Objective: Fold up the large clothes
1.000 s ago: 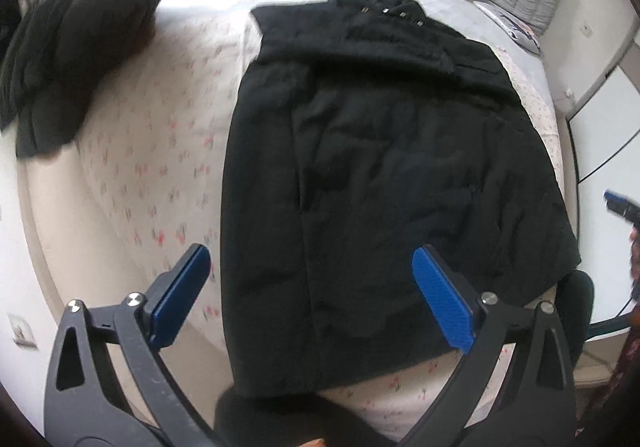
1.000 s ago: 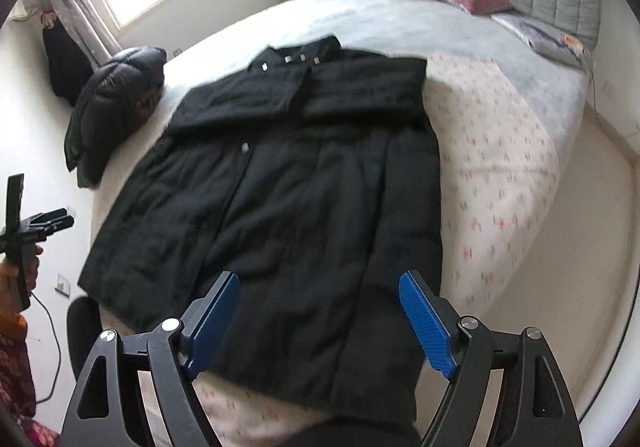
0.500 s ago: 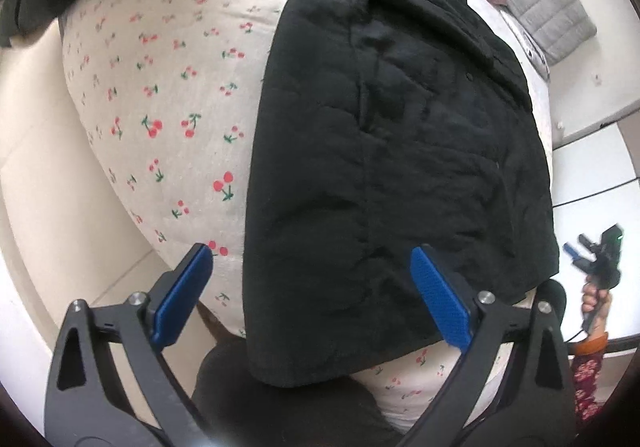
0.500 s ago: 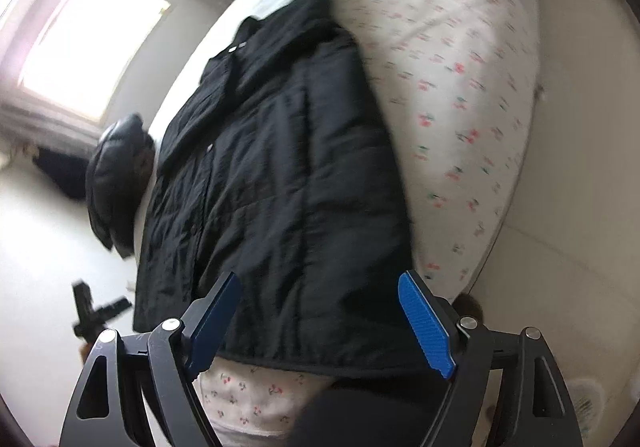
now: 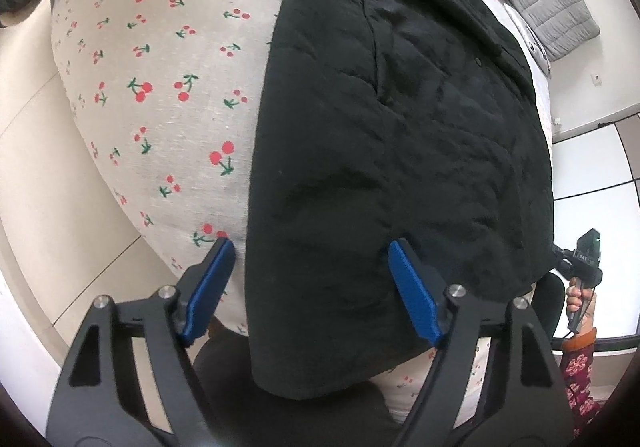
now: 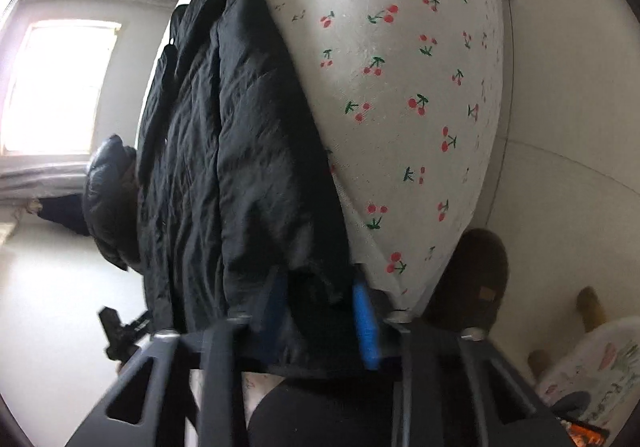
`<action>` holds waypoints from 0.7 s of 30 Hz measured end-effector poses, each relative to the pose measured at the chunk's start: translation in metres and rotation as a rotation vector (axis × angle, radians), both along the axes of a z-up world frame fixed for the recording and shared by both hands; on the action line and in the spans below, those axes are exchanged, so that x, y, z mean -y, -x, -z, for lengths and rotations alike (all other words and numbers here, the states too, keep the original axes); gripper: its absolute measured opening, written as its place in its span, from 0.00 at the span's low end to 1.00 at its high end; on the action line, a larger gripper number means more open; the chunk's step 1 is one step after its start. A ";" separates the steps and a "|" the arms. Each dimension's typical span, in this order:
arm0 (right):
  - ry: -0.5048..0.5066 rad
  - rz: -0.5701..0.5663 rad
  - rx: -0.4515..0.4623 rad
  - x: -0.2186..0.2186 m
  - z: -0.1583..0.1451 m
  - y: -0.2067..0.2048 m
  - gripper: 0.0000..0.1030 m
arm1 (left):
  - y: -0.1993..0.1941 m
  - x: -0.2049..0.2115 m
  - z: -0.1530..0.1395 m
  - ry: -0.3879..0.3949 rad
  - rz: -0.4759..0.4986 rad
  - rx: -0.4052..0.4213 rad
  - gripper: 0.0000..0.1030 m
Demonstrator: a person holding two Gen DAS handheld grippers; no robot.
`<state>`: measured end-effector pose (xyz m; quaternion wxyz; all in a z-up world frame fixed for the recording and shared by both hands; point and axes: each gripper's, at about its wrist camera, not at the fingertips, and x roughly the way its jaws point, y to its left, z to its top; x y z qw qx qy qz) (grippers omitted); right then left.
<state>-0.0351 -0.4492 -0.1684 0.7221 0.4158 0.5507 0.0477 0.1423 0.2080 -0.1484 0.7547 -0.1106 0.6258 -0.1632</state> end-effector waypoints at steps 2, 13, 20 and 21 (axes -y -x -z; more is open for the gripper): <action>0.032 0.000 0.047 -0.001 -0.018 0.003 0.09 | 0.000 0.001 0.000 -0.005 0.010 0.002 0.69; 0.048 0.112 -0.021 0.032 -0.018 0.026 0.35 | -0.001 -0.010 -0.005 -0.006 0.034 0.014 0.66; -0.018 0.047 0.006 0.007 -0.007 0.010 0.59 | -0.002 -0.033 -0.011 0.044 -0.005 0.032 0.66; -0.022 0.045 0.000 0.005 -0.004 0.006 0.59 | -0.002 -0.035 -0.009 0.061 -0.005 0.023 0.66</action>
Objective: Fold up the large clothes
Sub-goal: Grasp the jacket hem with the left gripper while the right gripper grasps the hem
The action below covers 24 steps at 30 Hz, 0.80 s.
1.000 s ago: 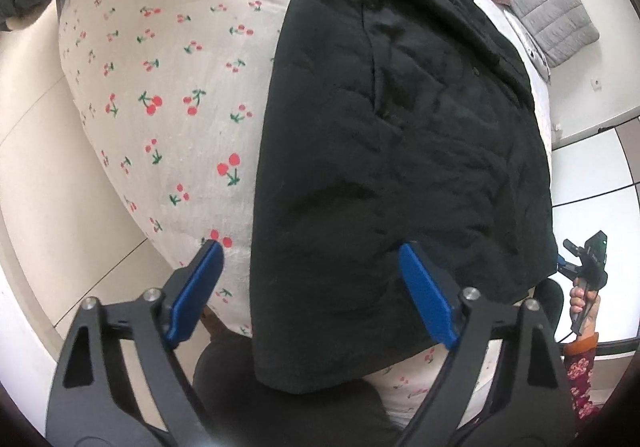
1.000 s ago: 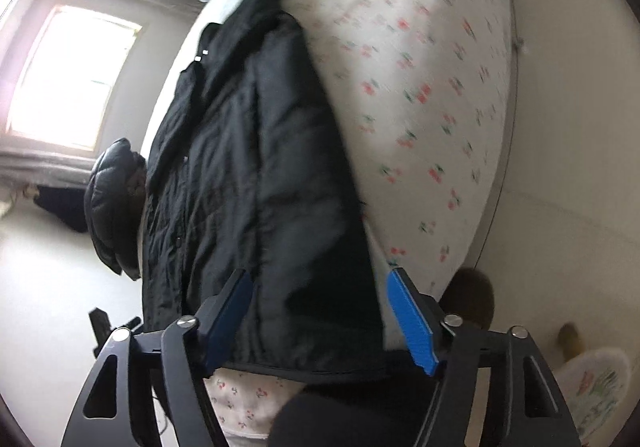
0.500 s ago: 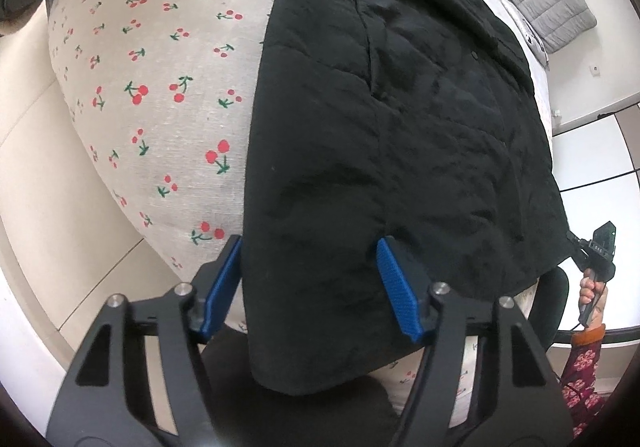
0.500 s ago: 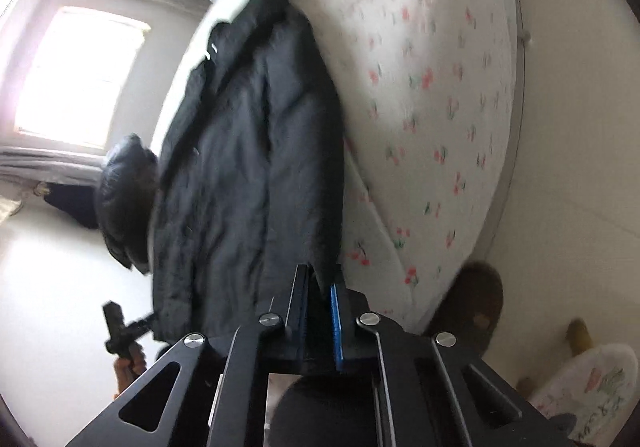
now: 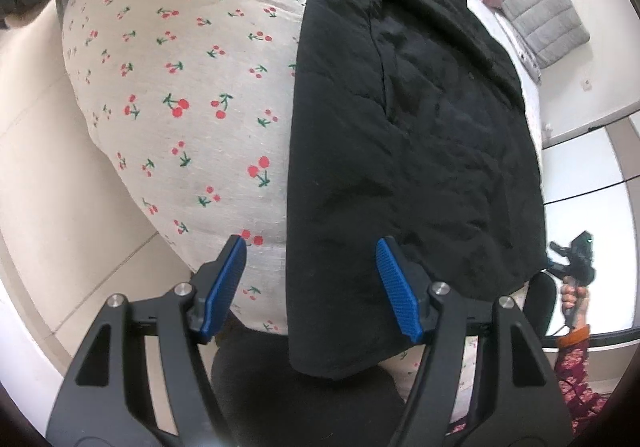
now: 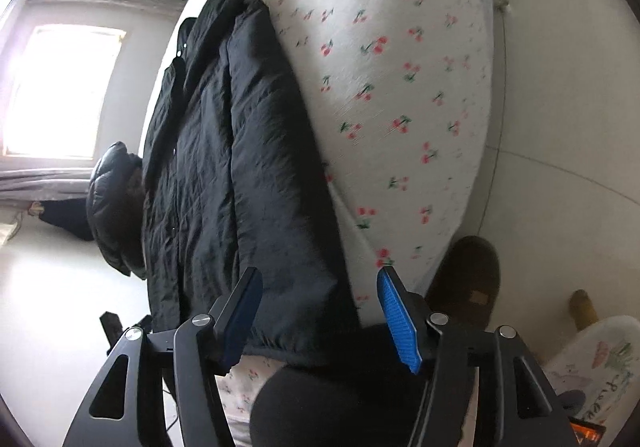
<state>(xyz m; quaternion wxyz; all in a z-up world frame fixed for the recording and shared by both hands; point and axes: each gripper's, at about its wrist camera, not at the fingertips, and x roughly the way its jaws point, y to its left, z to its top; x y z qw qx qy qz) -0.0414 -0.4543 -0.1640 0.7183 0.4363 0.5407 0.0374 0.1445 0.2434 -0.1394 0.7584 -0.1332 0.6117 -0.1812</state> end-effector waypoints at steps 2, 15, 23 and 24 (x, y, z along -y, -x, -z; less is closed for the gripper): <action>-0.012 -0.003 -0.004 -0.002 0.006 -0.001 0.59 | 0.001 -0.003 0.008 0.030 0.007 -0.039 0.66; -0.024 -0.035 0.096 -0.026 -0.016 0.003 0.14 | 0.025 0.009 0.008 0.215 0.034 -0.105 0.29; -0.002 -0.074 0.089 -0.044 -0.022 -0.012 0.40 | 0.024 0.026 0.018 0.119 0.019 -0.107 0.34; 0.004 -0.082 0.081 -0.046 -0.019 -0.013 0.40 | 0.025 0.025 0.017 0.119 0.016 -0.102 0.34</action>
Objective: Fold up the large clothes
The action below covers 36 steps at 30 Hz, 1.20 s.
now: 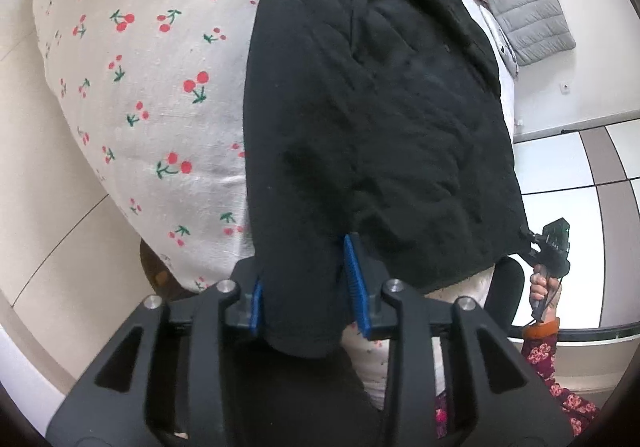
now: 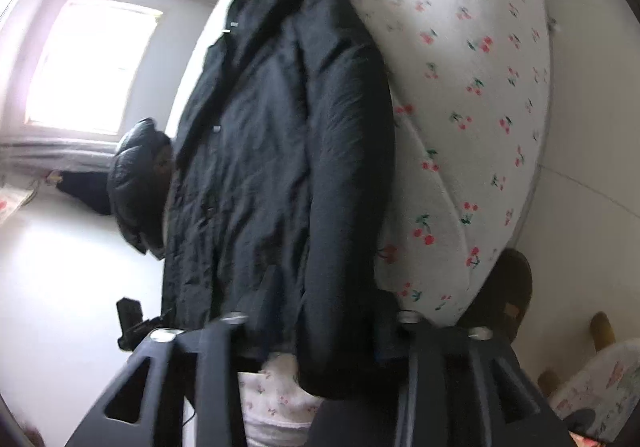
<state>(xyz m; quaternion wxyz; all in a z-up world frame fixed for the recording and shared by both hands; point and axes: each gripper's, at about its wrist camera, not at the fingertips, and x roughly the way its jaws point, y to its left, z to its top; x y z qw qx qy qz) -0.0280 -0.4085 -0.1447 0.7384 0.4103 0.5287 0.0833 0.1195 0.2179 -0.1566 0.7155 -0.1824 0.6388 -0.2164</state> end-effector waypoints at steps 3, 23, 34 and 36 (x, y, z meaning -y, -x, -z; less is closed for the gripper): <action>0.026 -0.022 0.018 -0.006 -0.002 0.000 0.12 | 0.003 -0.003 -0.010 0.041 -0.019 0.015 0.17; 0.026 0.067 0.434 0.003 -0.162 -0.082 0.08 | -0.094 0.012 -0.165 0.281 -0.151 0.420 0.09; 0.049 0.224 0.499 0.053 -0.191 -0.218 0.08 | -0.251 0.043 -0.196 0.160 -0.241 0.540 0.09; 0.056 0.238 0.484 0.060 -0.186 -0.251 0.08 | -0.283 0.052 -0.191 0.120 -0.236 0.540 0.09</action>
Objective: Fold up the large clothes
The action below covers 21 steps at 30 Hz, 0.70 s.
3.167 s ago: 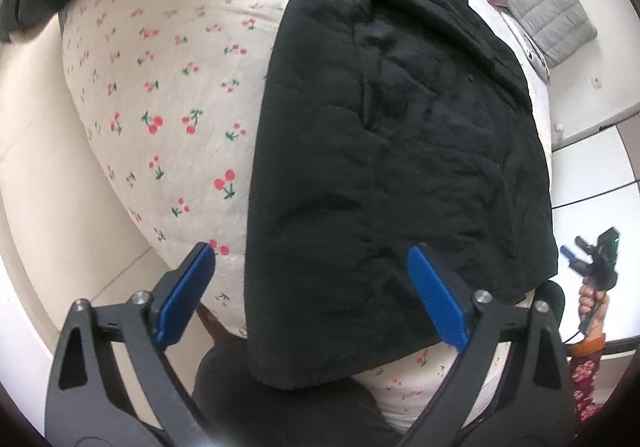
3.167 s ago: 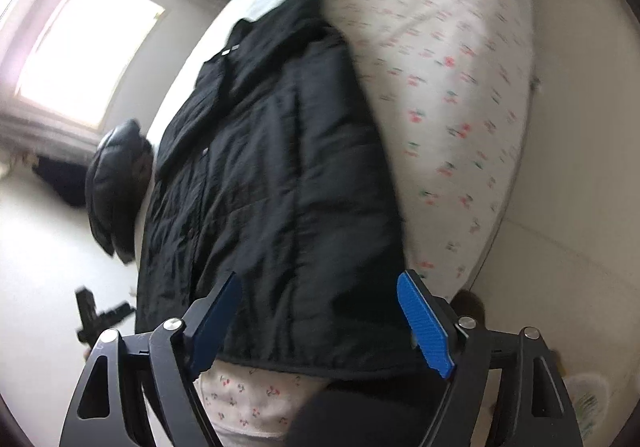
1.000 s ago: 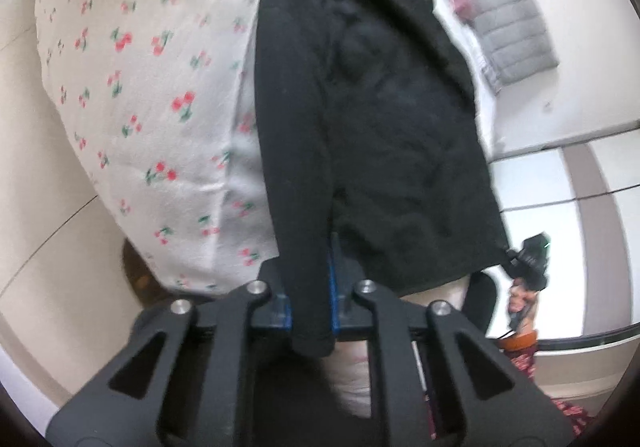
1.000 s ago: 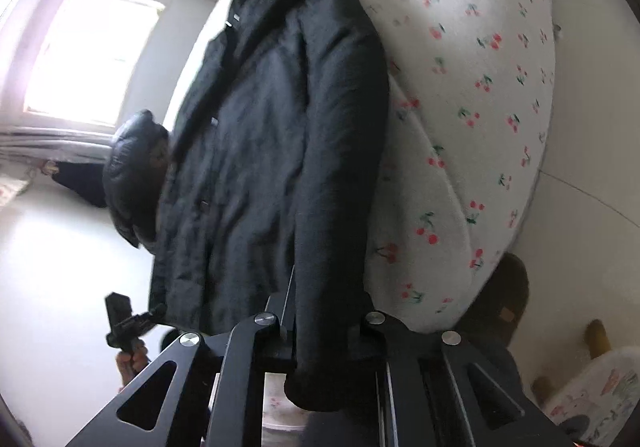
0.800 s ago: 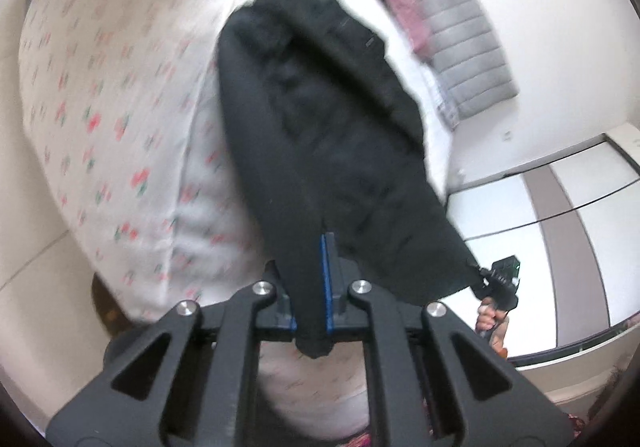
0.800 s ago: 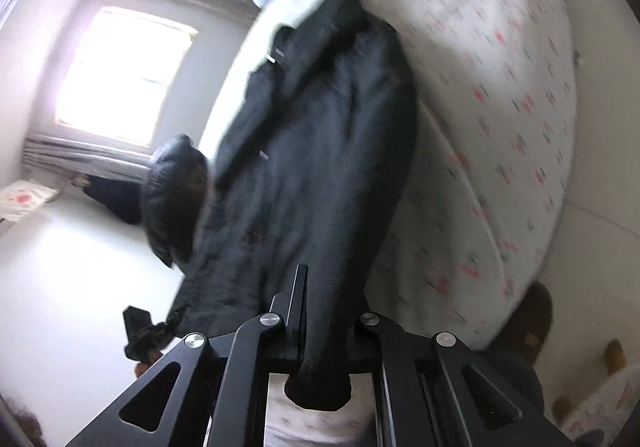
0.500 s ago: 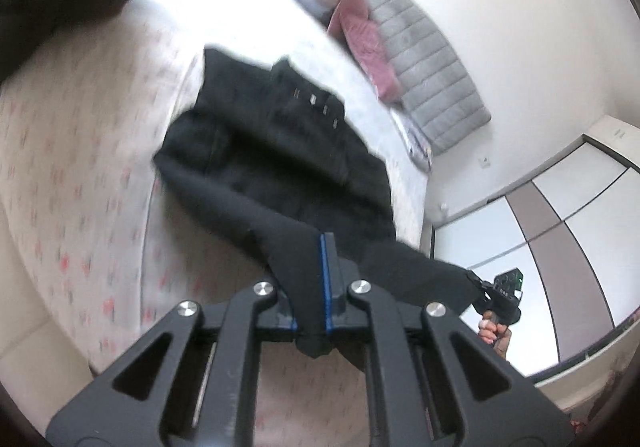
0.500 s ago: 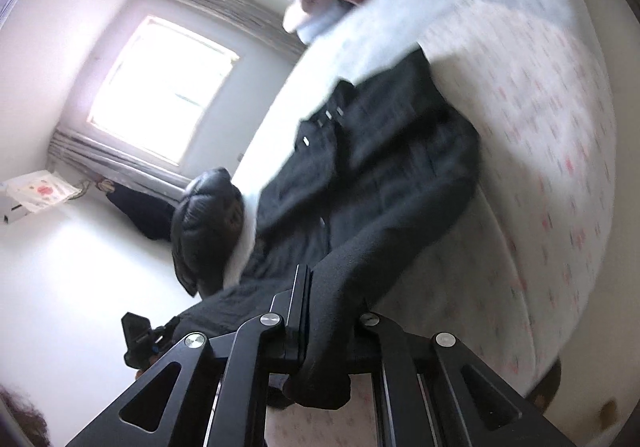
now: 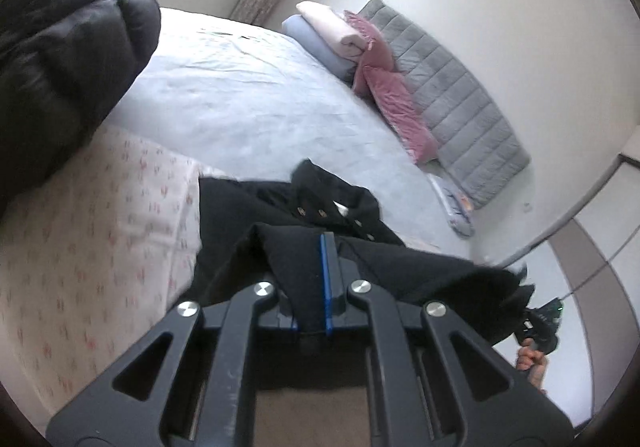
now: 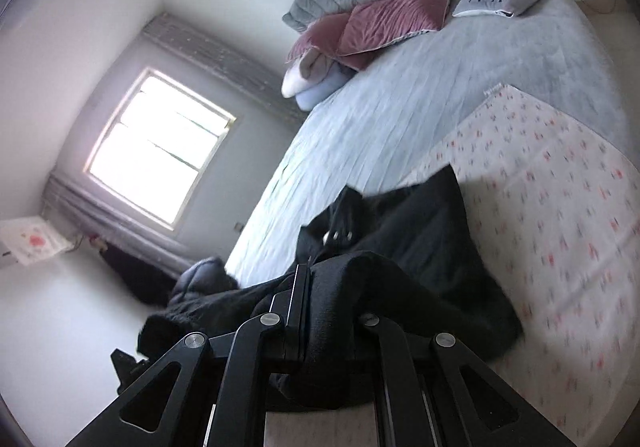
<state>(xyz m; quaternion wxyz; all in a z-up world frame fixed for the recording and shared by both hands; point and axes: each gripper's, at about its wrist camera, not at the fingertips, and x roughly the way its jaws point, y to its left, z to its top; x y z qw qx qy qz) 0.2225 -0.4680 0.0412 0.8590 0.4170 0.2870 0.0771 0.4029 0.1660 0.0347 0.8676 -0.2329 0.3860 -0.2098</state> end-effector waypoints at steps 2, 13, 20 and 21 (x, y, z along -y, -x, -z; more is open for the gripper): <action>0.005 0.013 -0.022 0.007 0.008 -0.031 0.08 | -0.033 0.012 0.009 -0.031 -0.010 -0.009 0.09; 0.015 0.059 -0.263 0.026 0.117 -0.173 0.10 | -0.156 0.066 0.123 -0.203 -0.084 -0.204 0.11; -0.004 0.063 -0.341 0.036 0.162 -0.197 0.12 | -0.171 0.067 0.162 -0.203 -0.096 -0.268 0.12; -0.022 0.060 -0.346 0.038 0.164 -0.196 0.12 | -0.173 0.067 0.163 -0.193 -0.090 -0.273 0.14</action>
